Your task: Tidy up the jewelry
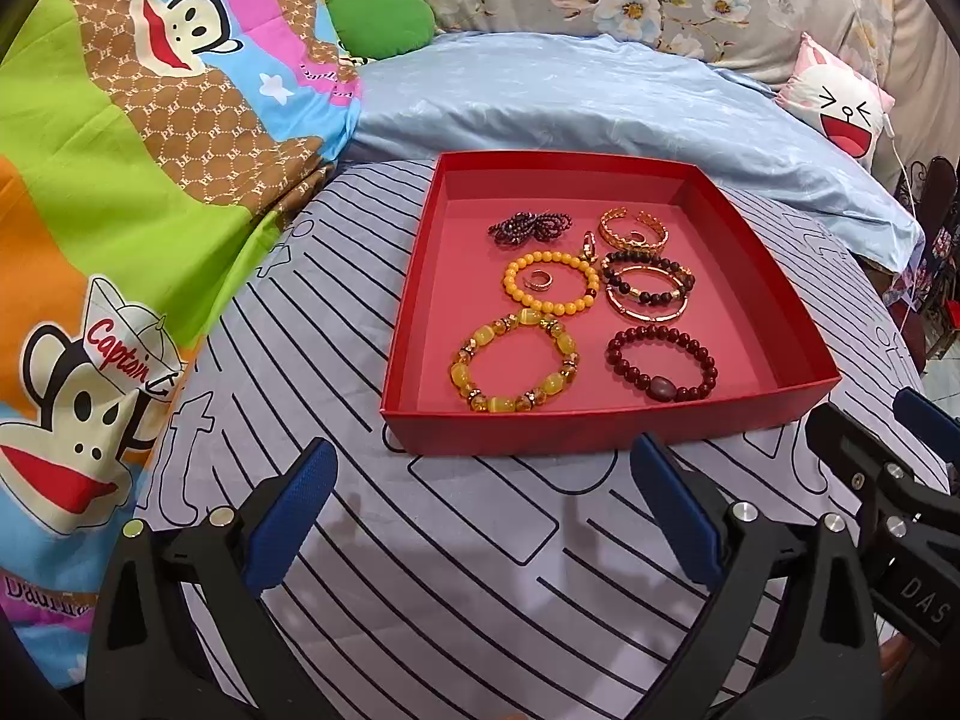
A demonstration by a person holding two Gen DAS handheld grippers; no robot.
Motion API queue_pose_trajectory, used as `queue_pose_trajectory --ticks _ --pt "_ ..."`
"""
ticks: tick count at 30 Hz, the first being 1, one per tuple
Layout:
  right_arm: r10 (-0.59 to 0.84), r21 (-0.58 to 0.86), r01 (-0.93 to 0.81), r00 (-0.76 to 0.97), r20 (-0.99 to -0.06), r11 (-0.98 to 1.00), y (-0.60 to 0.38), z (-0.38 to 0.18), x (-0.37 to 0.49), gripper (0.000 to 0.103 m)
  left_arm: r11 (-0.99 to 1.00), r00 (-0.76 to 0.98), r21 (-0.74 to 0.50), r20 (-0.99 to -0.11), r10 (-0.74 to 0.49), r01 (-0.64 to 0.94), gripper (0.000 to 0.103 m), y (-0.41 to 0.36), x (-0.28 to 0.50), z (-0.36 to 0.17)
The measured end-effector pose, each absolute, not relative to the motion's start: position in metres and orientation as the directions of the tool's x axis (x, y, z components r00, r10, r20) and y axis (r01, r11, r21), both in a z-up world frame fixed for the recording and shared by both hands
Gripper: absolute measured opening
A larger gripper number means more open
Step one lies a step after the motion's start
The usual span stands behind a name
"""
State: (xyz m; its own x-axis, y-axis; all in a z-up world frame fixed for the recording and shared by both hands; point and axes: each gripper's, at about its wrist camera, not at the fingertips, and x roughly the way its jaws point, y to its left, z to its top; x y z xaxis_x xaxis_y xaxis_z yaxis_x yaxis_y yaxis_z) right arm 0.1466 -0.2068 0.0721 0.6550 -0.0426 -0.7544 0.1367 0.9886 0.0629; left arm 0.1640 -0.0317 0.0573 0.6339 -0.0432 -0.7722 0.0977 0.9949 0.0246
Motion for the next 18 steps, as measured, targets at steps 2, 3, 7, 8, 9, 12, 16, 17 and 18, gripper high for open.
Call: queue_pose_trajectory --ticks 2,3,7,8,9,12,16,17,18 --pt "-0.039 0.067 0.138 0.647 -0.761 0.988 -0.2071 0.071 0.1474 0.085 0.995 0.633 0.025 -0.773 -0.041 0.095 0.094 -0.031 0.1638 0.0567" --pt "-0.037 0.069 0.139 0.644 -0.764 0.988 -0.2073 0.0703 0.1478 0.086 0.995 0.632 0.024 -0.774 -0.041 0.095 0.094 -0.0307 0.1636 0.0565" --pt "-0.041 0.068 0.139 0.657 -0.753 0.988 -0.2077 0.0705 0.146 0.094 0.996 0.633 0.022 -0.773 -0.037 0.085 0.094 -0.0295 0.1627 0.0562" --pt "-0.039 0.072 0.138 0.664 -0.747 0.988 -0.2079 0.0709 0.1452 0.097 0.997 0.633 0.02 -0.773 -0.036 0.081 0.094 -0.0287 0.1629 0.0561" --pt "-0.031 0.079 0.134 0.667 -0.745 0.988 -0.2078 0.071 0.1453 0.096 0.997 0.631 0.012 -0.774 -0.042 0.08 0.094 -0.0277 0.1633 0.0562" --pt "-0.019 0.095 0.136 0.664 -0.748 0.986 -0.2081 0.0695 0.1459 0.096 0.997 0.633 0.016 -0.773 -0.035 0.075 0.094 -0.0274 0.1643 0.0561" --pt "-0.014 0.1 0.135 0.66 -0.751 0.986 -0.2074 0.0673 0.1474 0.096 0.997 0.63 0.018 -0.776 -0.032 0.073 0.094 -0.0266 0.1652 0.055" --pt "-0.017 0.098 0.137 0.658 -0.753 0.986 -0.2073 0.0665 0.1478 0.096 0.997 0.631 0.019 -0.776 -0.032 0.073 0.094 -0.0266 0.1651 0.0548" --pt "-0.02 0.095 0.138 0.657 -0.754 0.986 -0.2073 0.066 0.1479 0.096 0.997 0.63 0.02 -0.776 -0.031 0.073 0.094 -0.0266 0.1652 0.0545"
